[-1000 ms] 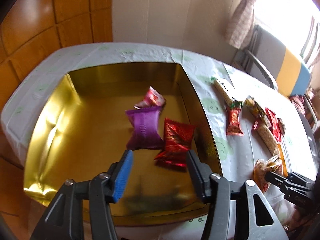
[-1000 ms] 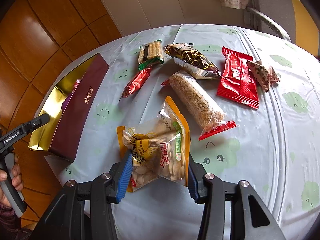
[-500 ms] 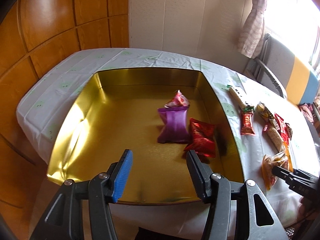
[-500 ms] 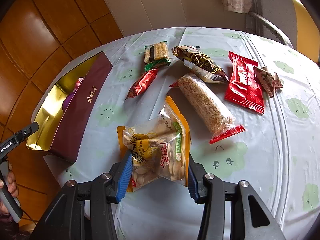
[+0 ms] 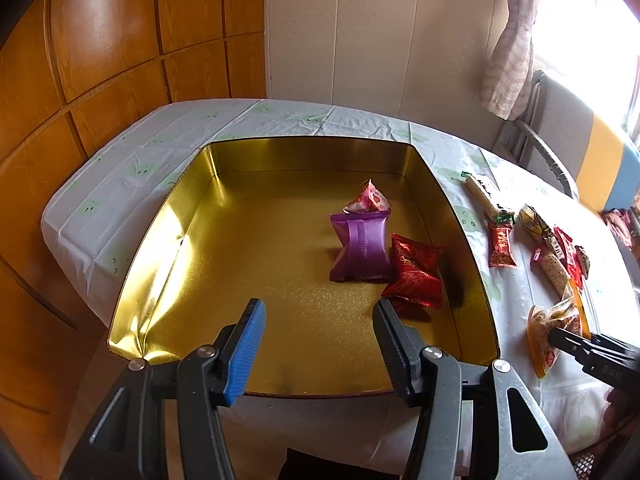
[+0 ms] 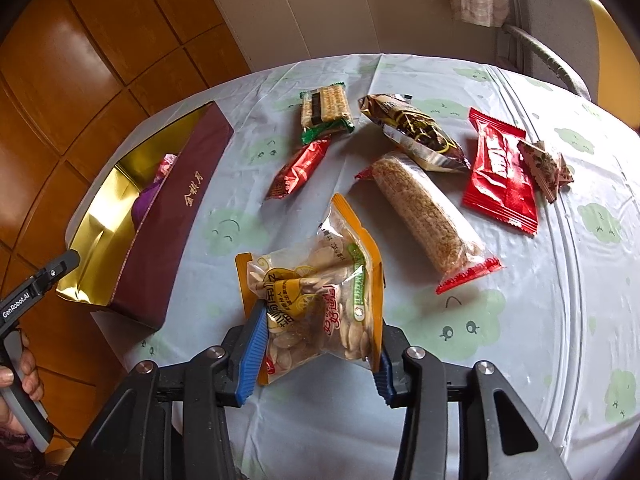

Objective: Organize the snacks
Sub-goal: 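Carry the clear bag of white snacks into the box and release with right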

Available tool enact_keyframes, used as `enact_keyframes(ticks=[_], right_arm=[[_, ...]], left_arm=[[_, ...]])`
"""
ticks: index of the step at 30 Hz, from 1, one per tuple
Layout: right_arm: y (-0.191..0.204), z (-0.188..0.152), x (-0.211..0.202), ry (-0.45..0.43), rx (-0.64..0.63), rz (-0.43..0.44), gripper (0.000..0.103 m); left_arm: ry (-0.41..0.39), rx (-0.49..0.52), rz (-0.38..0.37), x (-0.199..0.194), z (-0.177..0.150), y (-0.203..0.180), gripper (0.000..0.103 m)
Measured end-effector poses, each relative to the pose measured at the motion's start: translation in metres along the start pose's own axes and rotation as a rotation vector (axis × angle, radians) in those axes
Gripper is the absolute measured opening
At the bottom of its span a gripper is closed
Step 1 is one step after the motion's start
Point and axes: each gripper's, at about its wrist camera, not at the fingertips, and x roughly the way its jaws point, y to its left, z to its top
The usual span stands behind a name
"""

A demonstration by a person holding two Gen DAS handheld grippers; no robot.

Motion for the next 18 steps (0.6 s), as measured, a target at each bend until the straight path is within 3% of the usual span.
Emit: enact_keyframes(ticks=[8,18], right_arm=[[0.032,0.016,-0.008,-0.013,-0.075,0.063,0.046],[0.129,0.053,-0.003,-0.022,-0.300,0.190,0.046]], left_arm=[[0.002,-0.022,0.012,0.001,-0.001,0.011,0.057],[-0.020,-0.084,0.045,0.000,0.003,0.035,0.057]])
